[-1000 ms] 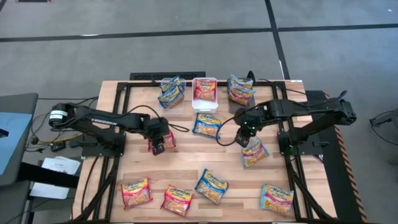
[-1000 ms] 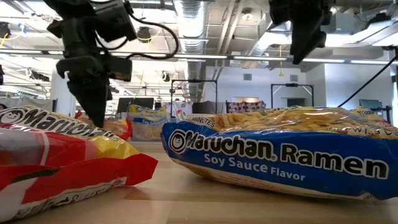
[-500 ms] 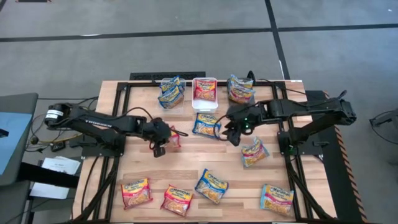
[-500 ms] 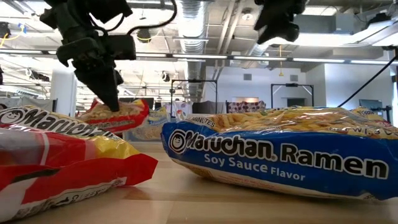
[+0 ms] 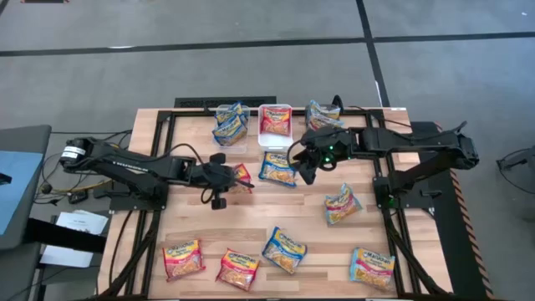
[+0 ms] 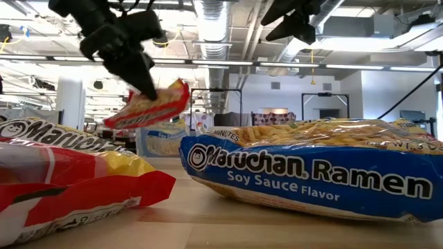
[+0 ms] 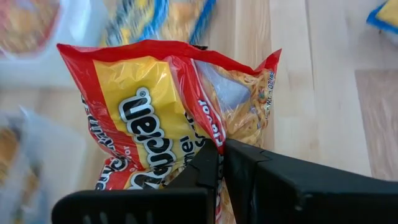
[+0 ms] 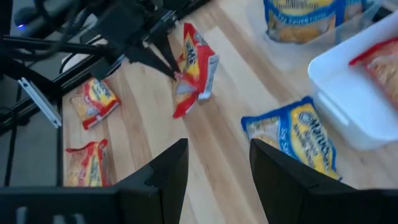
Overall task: Sort Maruchan noodles
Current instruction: Put the red noodle pack into the white bin
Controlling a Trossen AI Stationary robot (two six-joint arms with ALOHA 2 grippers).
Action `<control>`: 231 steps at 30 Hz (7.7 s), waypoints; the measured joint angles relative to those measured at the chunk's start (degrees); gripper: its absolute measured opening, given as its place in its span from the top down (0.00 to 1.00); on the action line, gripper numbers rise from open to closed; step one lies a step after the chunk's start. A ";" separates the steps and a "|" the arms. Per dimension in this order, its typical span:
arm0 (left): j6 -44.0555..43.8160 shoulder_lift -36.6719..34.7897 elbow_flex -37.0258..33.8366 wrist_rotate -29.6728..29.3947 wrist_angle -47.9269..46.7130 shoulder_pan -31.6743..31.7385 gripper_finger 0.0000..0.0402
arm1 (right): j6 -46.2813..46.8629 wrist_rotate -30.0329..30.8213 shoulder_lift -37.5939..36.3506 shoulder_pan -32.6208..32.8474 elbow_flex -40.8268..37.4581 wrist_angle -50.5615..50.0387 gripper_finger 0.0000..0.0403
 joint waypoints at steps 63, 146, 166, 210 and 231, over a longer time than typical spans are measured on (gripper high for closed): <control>42.21 -0.04 7.80 -13.66 -5.38 -0.17 1.00 | -6.75 -7.91 28.19 -8.01 23.25 8.96 0.43; 30.95 -0.37 7.78 -24.47 6.65 1.73 0.63 | -4.75 -5.60 28.23 -9.61 23.06 0.75 0.86; 11.66 -9.48 7.82 -22.64 6.12 1.16 0.64 | -27.10 -6.12 28.23 -21.86 23.06 -3.58 0.86; 2.41 -14.45 7.80 -24.35 -1.26 1.27 0.64 | -22.50 -3.05 35.53 -29.61 22.60 -2.14 0.86; 0.98 -14.45 7.80 -24.41 -1.18 1.27 0.64 | -9.74 7.37 35.53 -24.65 22.60 -4.27 0.88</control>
